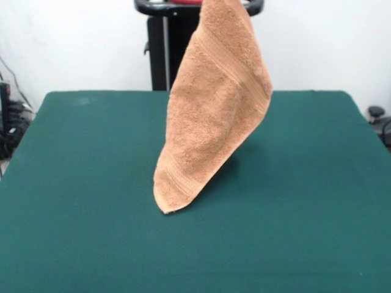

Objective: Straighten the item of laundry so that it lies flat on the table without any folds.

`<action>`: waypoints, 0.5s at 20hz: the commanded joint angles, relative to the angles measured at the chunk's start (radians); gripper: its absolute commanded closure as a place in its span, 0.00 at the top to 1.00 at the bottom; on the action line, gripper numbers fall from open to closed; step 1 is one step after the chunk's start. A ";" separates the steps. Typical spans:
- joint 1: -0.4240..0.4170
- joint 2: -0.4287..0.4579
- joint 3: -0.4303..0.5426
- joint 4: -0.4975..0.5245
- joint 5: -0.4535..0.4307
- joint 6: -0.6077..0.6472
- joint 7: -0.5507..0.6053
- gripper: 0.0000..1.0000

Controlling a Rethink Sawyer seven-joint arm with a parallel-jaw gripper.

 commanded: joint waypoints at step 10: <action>0.030 0.245 0.049 0.086 0.034 -0.214 0.301 0.00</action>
